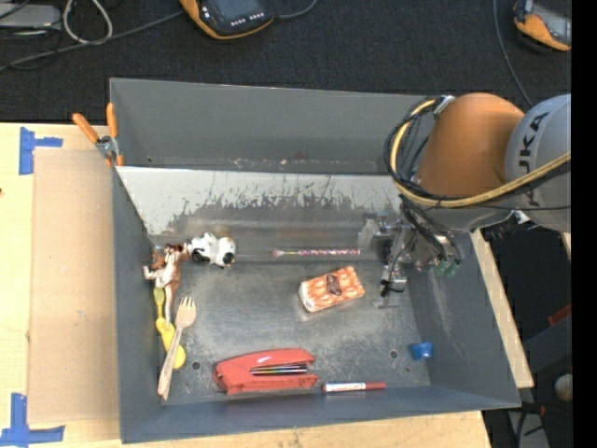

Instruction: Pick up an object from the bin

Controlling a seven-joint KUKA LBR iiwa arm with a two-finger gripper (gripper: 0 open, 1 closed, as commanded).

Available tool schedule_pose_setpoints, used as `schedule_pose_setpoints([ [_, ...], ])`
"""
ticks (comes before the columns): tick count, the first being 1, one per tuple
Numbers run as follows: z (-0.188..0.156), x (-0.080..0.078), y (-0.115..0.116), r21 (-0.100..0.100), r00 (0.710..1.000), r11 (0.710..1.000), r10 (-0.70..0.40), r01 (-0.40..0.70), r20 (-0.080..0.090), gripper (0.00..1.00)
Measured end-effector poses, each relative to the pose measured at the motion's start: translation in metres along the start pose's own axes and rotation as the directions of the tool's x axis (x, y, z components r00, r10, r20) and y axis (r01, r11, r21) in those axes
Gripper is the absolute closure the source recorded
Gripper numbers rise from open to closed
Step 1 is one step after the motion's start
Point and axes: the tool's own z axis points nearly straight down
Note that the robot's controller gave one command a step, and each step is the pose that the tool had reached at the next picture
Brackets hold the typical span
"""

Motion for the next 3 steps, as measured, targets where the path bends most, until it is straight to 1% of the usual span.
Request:
schedule_pose_setpoints([
  [1,-0.005,-0.001,0.000,0.001,1.000,1.000,-0.001,0.001,0.007,0.00],
  [2,0.050,0.014,0.013,0.001,0.998,0.998,-0.062,0.062,0.010,0.00],
  [3,0.098,0.018,0.040,0.003,0.996,0.996,-0.087,0.087,0.016,0.00],
])
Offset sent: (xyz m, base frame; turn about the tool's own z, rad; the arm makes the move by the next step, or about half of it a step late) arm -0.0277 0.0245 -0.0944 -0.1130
